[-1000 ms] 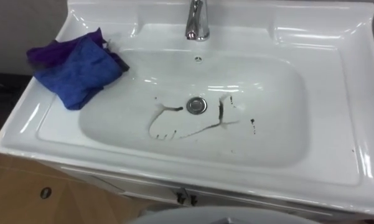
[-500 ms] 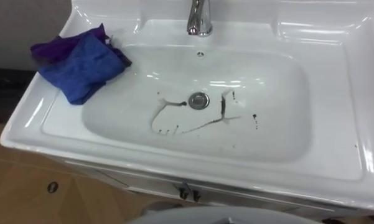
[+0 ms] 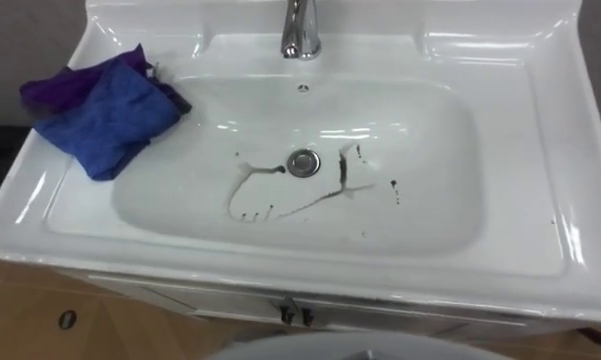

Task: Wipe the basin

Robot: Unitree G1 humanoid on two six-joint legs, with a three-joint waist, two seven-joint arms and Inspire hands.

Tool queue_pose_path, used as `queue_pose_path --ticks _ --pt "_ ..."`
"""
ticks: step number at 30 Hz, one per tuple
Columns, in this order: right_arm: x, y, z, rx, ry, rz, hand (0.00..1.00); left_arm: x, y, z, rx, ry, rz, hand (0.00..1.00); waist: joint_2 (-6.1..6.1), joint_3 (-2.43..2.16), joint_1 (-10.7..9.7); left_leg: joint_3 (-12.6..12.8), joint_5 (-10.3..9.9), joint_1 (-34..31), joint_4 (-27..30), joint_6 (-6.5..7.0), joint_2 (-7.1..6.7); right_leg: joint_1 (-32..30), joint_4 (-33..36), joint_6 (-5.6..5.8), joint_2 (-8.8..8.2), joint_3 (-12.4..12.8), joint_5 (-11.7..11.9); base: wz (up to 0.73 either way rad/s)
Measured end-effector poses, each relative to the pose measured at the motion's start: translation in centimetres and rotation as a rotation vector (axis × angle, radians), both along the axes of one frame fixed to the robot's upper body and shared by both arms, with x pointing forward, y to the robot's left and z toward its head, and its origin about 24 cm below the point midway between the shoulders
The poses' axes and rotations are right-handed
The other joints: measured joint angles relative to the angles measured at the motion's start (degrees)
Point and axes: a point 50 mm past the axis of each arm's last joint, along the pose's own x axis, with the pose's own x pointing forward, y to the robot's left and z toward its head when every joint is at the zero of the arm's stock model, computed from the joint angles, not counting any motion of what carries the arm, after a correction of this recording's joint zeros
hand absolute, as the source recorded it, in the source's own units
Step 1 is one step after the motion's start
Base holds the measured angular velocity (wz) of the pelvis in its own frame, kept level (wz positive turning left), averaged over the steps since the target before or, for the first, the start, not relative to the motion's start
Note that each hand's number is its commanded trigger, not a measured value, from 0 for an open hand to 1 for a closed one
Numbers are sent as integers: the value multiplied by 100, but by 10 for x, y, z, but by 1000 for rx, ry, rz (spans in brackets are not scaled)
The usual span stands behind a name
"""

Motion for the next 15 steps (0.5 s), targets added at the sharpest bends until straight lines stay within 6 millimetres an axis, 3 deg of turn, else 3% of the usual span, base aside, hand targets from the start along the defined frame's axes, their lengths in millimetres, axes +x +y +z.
queue_pose_path --ticks 6,7,10,15 --pt "-6 5 -2 19 23 18 0 24 -19 17 127 47 -177 0 53 21 -211 17 2 11 0 -10 34 -28 -45 -28 60 103 26 -5" --pt "-7 6 -2 22 28 29 0 28 -24 22 158 56 -208 0 54 43 -216 46 2 17 3 -10 39 -44 -34 -31 63 152 28 -16" --pt "-4 7 -2 30 32 57 0 34 -30 28 200 65 -266 0 66 50 -243 121 2 12 2 -10 48 -105 -16 -36 66 275 34 -24" --pt "0 12 -5 40 31 54 0 48 -45 27 195 85 -398 0 78 51 -383 148 2 13 -2 -10 48 -103 -41 -31 70 302 38 -3"
